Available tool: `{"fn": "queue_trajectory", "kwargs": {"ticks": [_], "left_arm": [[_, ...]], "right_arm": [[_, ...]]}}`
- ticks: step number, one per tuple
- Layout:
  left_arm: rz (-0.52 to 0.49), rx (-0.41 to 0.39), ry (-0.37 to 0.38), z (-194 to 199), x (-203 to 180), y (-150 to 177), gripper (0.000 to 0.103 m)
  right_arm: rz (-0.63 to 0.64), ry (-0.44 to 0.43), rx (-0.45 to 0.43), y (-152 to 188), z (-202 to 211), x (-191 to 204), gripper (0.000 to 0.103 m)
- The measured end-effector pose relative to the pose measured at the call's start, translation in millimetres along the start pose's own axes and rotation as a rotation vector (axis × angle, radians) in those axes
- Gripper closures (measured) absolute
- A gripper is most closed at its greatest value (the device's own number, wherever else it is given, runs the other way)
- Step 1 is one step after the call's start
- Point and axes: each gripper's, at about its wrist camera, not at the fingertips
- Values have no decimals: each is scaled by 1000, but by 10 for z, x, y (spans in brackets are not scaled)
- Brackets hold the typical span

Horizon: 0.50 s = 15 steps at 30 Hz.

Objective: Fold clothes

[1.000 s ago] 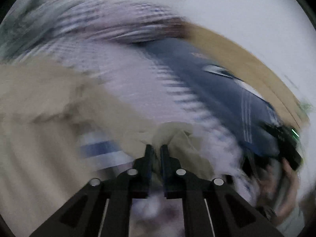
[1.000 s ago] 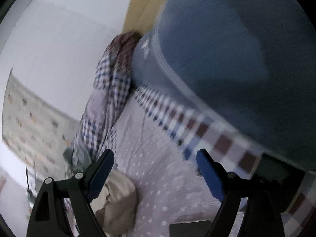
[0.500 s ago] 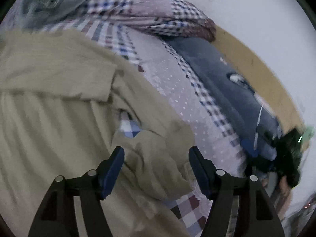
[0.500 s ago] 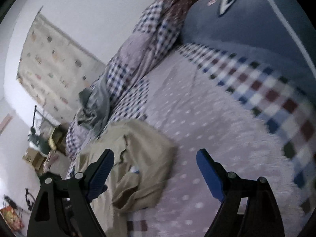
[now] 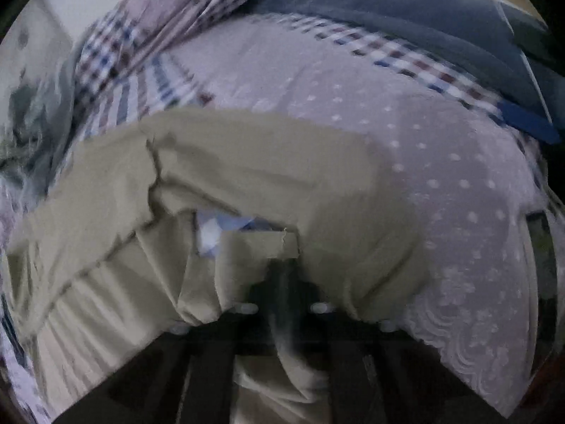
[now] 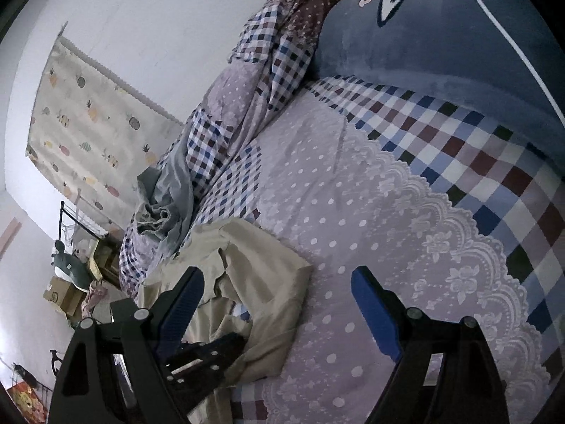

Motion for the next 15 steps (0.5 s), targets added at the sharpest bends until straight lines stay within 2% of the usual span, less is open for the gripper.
{"fn": "queue_trajectory", "kwargs": {"ticks": [2,3,4,5,6,8,11,13,14,15], "left_arm": [[123,-135,76,254,256,63,102],[184,-311,145,539,412,208,102],[243,-530,226,883,578,397,102],[296,-677,242,1116,707,579,100],[382,-739,213,1239,851,752,100],[578,-681,256,1135,1203,1010,99],[800,-502,302,729,1602,1351,99],[896,-421,349,539,1769,1518,99],[896,-418,369,521,1794,1541,97],[879,-421,387,521,1797,1540,90]], "right_arm": [[3,0,-2,-4,6,-2,14],[6,-1,-2,-2,8,2,14],[11,-2,-1,2,8,9,14],[17,0,0,5,5,19,14],[24,2,1,8,2,28,14],[33,9,6,17,-15,47,14],[44,18,14,36,-49,87,14],[56,21,18,50,-65,122,14],[64,23,20,57,-74,141,14],[73,26,24,63,-87,161,14]]}}
Point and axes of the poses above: each gripper's, at about its wrist camera, not at the fingertips, and z roughly against the way its jaws point, x to its left, y to its underside, and after that the axes turned 8 degrees about y, right-handed
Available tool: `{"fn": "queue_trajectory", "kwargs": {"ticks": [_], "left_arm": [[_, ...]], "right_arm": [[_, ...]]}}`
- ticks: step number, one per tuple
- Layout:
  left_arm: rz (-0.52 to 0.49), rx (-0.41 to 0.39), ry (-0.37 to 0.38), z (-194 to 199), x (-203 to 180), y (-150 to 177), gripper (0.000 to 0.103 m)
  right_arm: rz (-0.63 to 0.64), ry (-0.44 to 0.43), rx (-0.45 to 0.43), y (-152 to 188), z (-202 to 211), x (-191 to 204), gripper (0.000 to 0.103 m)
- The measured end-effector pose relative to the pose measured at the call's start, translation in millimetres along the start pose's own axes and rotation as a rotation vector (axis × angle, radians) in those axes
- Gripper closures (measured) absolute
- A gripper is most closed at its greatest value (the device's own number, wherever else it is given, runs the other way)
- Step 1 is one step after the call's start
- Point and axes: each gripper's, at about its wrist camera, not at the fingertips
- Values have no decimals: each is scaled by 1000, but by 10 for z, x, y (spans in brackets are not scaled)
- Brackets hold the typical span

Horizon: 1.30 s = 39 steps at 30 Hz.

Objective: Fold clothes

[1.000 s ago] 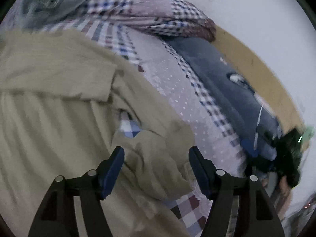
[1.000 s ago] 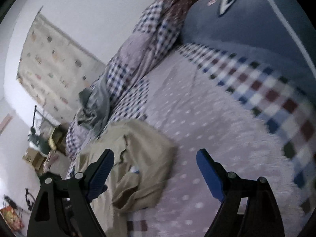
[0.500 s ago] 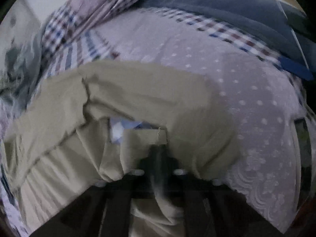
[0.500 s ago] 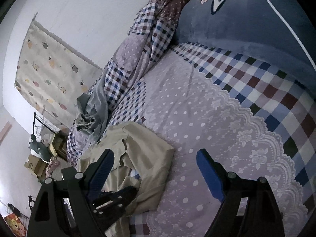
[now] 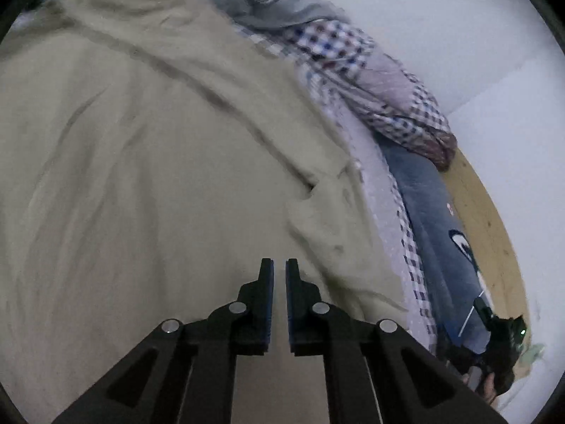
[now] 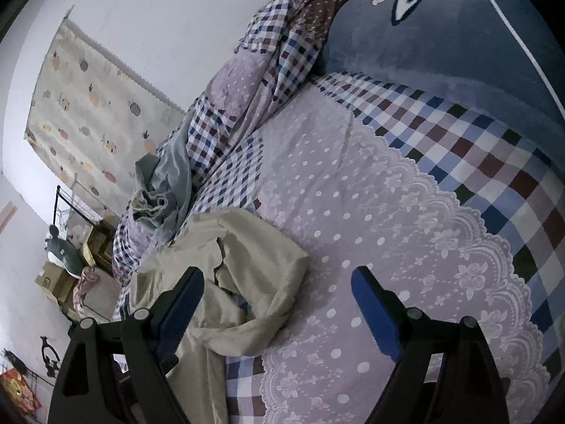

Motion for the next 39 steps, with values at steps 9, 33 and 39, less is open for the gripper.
{"fn": "queue_trajectory", "kwargs": {"ticks": [9,33,39], "left_arm": [[-57,73,95,-358,-234,-220,32],[-250,30,249,-43,-1536,-925,85],[47,202,125,-541,-488,-467,62]], "right_arm": [[48,12,28,51,-147,154,14],[50,-8,35,69,-190,182,14],[102,-45,35,100,-195,343,14]]}}
Point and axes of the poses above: each gripper's, at about its wrist camera, not at the fingertips, and z roughly against the way its jaws point, x to its left, y to its underside, and after that the axes turned 8 degrees about y, right-handed
